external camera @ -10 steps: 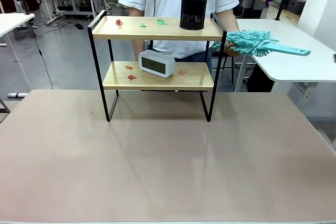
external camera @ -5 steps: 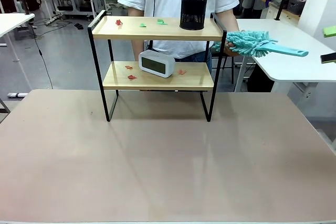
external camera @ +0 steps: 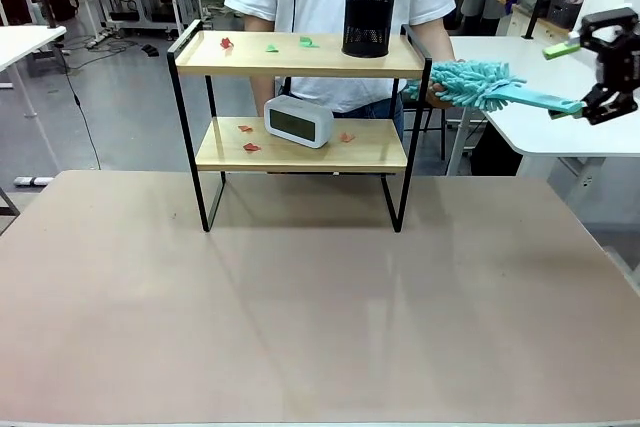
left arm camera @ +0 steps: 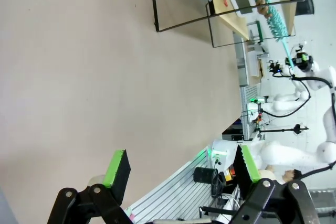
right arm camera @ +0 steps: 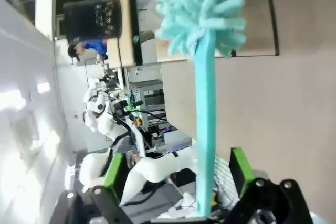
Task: Clean the shelf.
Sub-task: Pick up the Duster from the human.
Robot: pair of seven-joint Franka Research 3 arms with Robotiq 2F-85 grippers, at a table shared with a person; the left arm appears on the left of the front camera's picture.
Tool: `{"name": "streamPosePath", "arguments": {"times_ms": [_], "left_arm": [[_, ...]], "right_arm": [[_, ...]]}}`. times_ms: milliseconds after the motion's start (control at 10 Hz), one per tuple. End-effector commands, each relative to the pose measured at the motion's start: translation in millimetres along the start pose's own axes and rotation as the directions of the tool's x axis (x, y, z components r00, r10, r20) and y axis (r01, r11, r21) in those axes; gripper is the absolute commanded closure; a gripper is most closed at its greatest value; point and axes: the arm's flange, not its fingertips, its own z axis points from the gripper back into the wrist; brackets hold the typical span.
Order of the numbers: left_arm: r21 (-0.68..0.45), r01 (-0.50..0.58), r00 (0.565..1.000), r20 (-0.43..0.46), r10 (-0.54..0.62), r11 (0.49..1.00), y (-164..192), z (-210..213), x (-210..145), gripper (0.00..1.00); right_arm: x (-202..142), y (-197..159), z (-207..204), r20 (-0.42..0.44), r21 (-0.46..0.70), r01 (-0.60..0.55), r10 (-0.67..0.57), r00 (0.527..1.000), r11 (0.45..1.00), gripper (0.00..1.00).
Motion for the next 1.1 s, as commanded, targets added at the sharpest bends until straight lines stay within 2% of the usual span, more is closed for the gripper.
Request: {"name": "streamPosePath", "arguments": {"times_ms": [0,100,300,1000], "left_arm": [[-0.027,0.025,1.0,0.019,-0.024,0.999,0,0,1,0.0],[-0.027,0.025,1.0,0.019,-0.024,0.999,0,0,1,0.0],[-0.027,0.025,1.0,0.019,-0.024,0.999,0,0,1,0.0],[-0.027,0.025,1.0,0.019,-0.024,0.999,0,0,1,0.0]], "right_arm": [[32,13,-15,-0.045,-0.024,0.147,-0.148,0.988,0.989,0.0],[40,7,-23,-0.079,-0.029,0.177,-0.179,0.981,0.984,0.0],[51,-3,-30,-0.082,-0.022,0.226,-0.227,0.97,0.974,0.0],[51,-8,-33,-0.074,-0.014,0.197,-0.197,0.978,0.98,0.0]]}}
